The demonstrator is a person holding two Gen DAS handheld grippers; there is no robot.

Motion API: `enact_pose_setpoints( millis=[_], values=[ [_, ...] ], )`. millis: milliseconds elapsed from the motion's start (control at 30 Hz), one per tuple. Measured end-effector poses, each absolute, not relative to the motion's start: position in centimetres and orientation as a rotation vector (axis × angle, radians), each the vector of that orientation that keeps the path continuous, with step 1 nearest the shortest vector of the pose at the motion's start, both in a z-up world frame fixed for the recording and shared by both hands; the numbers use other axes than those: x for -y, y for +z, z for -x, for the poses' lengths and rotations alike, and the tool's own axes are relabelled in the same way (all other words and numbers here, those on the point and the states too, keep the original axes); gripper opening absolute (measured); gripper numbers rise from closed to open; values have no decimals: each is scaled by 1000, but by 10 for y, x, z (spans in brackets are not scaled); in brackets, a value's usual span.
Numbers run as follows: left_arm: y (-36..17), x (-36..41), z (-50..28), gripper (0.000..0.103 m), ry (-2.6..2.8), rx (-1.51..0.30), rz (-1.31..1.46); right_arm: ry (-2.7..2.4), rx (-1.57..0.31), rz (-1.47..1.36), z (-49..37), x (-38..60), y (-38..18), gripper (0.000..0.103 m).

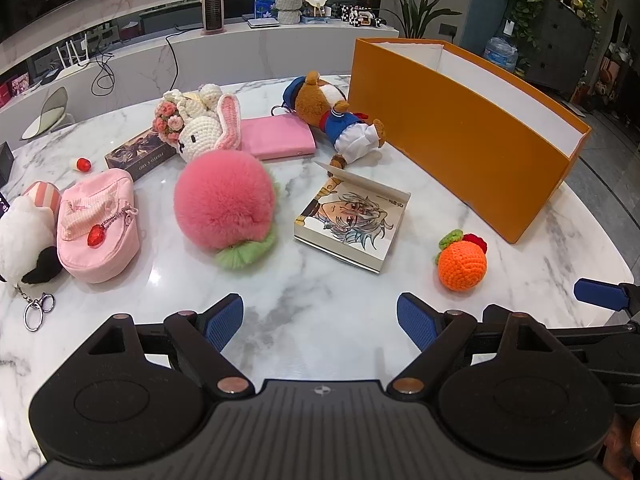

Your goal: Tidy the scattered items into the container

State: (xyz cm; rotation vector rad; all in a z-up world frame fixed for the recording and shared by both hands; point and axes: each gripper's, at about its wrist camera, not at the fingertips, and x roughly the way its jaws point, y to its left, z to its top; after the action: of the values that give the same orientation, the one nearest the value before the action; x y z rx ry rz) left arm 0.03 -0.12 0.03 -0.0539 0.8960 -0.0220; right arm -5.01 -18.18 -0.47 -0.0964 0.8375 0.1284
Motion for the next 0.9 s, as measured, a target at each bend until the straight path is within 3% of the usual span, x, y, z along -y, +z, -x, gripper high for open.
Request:
enact_pose_setpoints(
  millis=[900],
  values=[
    [1, 0, 1, 100, -19, -893, 55, 126, -837, 95, 49, 182, -4, 101]
  ],
)
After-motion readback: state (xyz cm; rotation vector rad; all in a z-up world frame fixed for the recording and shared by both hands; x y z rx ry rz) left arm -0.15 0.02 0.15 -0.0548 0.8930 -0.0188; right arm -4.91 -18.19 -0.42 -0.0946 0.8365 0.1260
